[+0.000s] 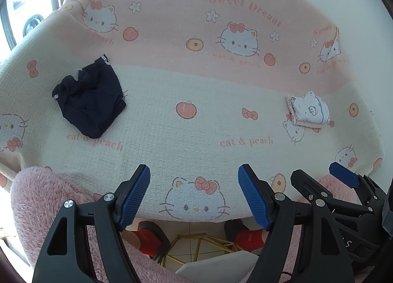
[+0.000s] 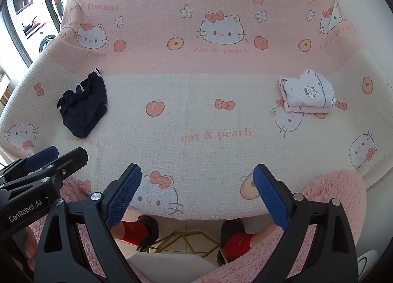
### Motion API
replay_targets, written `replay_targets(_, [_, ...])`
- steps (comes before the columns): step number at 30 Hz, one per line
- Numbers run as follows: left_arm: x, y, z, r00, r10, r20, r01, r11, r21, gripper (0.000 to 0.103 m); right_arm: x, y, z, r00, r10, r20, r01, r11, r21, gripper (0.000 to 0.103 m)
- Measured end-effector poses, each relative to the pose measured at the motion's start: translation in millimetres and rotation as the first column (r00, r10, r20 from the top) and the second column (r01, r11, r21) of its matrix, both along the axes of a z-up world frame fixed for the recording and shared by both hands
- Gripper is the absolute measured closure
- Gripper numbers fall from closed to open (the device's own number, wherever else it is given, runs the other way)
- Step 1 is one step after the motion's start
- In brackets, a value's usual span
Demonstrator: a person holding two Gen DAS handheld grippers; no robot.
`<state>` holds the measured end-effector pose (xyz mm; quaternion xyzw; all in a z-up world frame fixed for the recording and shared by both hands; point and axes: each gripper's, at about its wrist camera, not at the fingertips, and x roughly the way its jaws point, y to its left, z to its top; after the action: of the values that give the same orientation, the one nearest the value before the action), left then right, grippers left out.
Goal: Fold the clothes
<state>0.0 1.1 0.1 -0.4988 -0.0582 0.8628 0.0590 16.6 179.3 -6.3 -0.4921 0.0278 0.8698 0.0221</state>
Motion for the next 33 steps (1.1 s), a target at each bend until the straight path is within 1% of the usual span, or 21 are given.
replay_targets(10, [-5.4,-4.6,-0.1,1.000,0.007,0.011,-0.008,1.000,0.018,0.027,1.1,0.7,-3.5,1.000,-0.004,0.003,0.004,1.000,-0.004,0.009])
replay_targets(12, [-2.6,-0.7,-2.5,1.000,0.000,0.009,0.000,1.000,0.005,0.027,1.3,0.9,-4.2,1.000,-0.005,0.003,0.005,1.000,-0.005,0.009])
replay_targets(25, [-8.2,-8.7,-8.8,1.000,0.008,0.017,-0.008,1.000,-0.006,0.027,-4.2,-5.8,-9.8,1.000,0.004,0.014,-0.005,1.000,0.016,0.009])
replay_targets(27, [-11.0,-12.7,-11.6,1.000,0.007,0.026,-0.007,1.000,0.007,0.027,-7.1,-9.0,-12.1,1.000,0.015,0.020,-0.015,1.000,0.020,0.009])
replay_targets(30, [-18.2,-28.8,-13.5,1.000,0.017,0.020,-0.018,0.998,0.066,0.027,-17.0,-17.5,-14.5,0.998,0.058,0.037,-0.058,0.998,0.000,0.009])
replay_targets(32, [-31.6,-45.3,-11.5,0.999,0.033,0.021,-0.035,0.995,0.098,0.027,-27.6,-29.2,-13.3,0.992,0.117,0.043,-0.117,0.993,-0.008,0.009])
replay_targets(33, [-38.4,-51.8,-10.0,0.999,0.043,0.016,-0.045,0.994,0.101,0.027,-33.7,-37.0,-11.2,0.988,0.152,0.039,-0.151,0.988,-0.010,0.009])
